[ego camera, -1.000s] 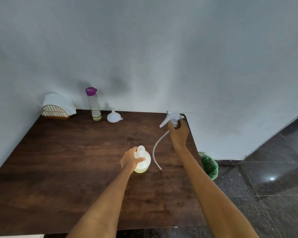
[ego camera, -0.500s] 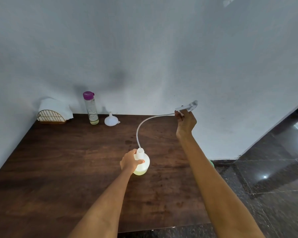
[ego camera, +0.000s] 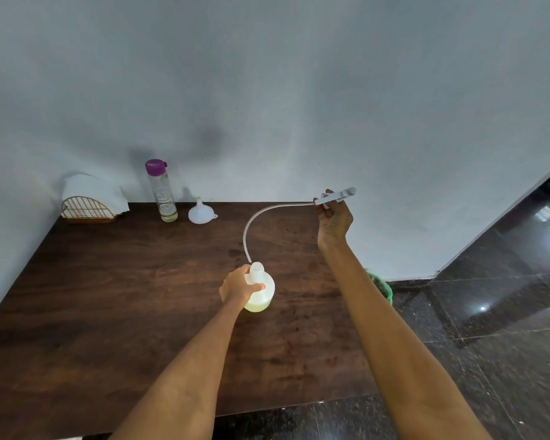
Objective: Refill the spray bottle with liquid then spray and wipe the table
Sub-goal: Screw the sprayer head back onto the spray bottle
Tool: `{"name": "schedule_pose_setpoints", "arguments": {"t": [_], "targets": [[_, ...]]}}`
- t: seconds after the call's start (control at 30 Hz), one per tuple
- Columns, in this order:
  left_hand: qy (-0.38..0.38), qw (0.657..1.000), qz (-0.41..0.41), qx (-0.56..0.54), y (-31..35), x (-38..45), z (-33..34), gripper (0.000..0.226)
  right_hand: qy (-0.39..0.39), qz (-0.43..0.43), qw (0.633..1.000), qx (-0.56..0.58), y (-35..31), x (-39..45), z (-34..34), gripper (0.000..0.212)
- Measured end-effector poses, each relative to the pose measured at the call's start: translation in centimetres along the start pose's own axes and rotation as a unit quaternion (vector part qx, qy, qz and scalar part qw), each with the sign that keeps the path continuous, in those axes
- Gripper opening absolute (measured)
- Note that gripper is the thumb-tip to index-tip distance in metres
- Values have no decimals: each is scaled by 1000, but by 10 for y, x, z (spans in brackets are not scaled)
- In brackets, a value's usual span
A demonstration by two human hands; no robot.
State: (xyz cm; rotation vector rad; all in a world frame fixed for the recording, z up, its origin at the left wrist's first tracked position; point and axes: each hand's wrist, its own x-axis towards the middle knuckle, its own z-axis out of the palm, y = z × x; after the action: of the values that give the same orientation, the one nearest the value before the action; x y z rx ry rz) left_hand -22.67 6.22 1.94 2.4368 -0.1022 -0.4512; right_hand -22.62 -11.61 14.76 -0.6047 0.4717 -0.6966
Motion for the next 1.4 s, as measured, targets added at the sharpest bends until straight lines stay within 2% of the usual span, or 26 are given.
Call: {"name": "schedule_pose_setpoints", "arguments": {"t": [0.23,0.33,0.43,0.57,0.63,0.7,0.9,0.93,1.0,1.1,1.2,1.33,1.4], "targets": [[5,1000,5,-1,0,-1,-1,58,-9,3,999,-34,0,3,-11,18],[3,1000,5,2,0,-2,-1,59,-36,12,998,-57,-1,1,-15,18],[4,1000,4,1,1,-2,-2,59,-106,-6,979,-172,1,-2,-23,23],[8,1000,-2,5,3,-4,-2,61,-215,-14,885,-413,8,-9,-33,33],[8,1000,-3,3,4,-4,-3,61,-274,-22,841,-467,19,-12,-33,22],[6,1000,-1,1,3,-4,-3,61,-313,-37,797,-516,34,-14,-32,20],[1,1000,1,-1,1,-4,-3,62,-382,-53,641,-664,76,-13,-35,14],[3,1000,0,-3,0,-3,-2,61,-387,-51,624,-677,82,-14,-40,15],[6,1000,2,-3,-2,-2,-1,59,-373,-37,625,-685,92,-16,-51,19],[5,1000,8,-22,-4,0,0,56,-315,-15,675,-667,100,-22,-63,26],[12,998,0,-65,-8,0,4,55,-264,-14,705,-658,106,-28,-67,33],[26,995,-14,-99,-11,1,10,55,-245,-18,717,-652,109,-36,-65,37],[34,994,-23,-106,-13,2,12,55,-213,-31,736,-642,110,-45,-66,35]]}}
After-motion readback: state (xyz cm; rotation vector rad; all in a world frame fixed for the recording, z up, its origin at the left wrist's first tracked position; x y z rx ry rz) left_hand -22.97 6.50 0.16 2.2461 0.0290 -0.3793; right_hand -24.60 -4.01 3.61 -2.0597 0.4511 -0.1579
